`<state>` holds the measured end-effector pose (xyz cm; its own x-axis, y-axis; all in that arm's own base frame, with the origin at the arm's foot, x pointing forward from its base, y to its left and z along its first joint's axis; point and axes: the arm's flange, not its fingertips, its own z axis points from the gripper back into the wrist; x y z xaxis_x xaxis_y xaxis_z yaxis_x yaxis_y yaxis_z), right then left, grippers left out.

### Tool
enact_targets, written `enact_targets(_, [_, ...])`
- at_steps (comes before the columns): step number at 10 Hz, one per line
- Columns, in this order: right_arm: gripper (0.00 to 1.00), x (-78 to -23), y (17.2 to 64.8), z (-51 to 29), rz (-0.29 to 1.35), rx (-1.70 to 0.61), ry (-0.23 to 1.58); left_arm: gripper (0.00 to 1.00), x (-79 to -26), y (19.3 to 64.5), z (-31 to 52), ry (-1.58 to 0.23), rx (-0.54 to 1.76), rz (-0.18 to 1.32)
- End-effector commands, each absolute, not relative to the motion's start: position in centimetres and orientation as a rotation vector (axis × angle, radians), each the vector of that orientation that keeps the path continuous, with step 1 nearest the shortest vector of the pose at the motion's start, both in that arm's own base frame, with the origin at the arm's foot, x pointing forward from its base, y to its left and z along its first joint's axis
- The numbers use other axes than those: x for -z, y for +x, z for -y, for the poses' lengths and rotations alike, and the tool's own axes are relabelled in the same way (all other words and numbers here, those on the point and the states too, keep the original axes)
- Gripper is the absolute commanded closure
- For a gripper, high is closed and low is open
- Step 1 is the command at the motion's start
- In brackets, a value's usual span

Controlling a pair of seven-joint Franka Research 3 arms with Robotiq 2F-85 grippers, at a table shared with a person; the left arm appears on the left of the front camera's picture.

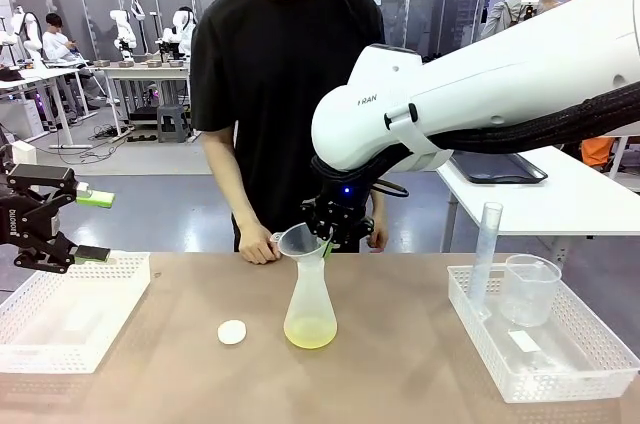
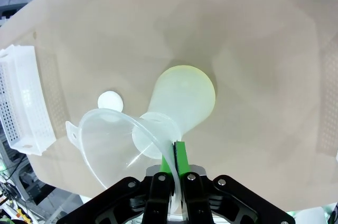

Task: Prepare the solutions needed for the experiment.
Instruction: Once the solution is in the Big flask , pick up the Plastic Funnel and place it back into the right Organizing basket.

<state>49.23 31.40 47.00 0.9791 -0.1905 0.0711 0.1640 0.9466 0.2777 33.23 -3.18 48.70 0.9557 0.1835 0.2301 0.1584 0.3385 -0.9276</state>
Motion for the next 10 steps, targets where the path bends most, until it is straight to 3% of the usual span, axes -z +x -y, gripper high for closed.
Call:
enact_targets(1, [1.0,-46.6,48.9,-31.2,0.086,0.233,0.286,0.0,-48.8,33.4,3.4,-1.254,-0.014,0.323])
enact_targets(10, [1.0,-54.3,48.8,-27.6,0.134,0.2,0.575,0.0,-48.8,33.4,3.4,-1.254,-0.014,0.323])
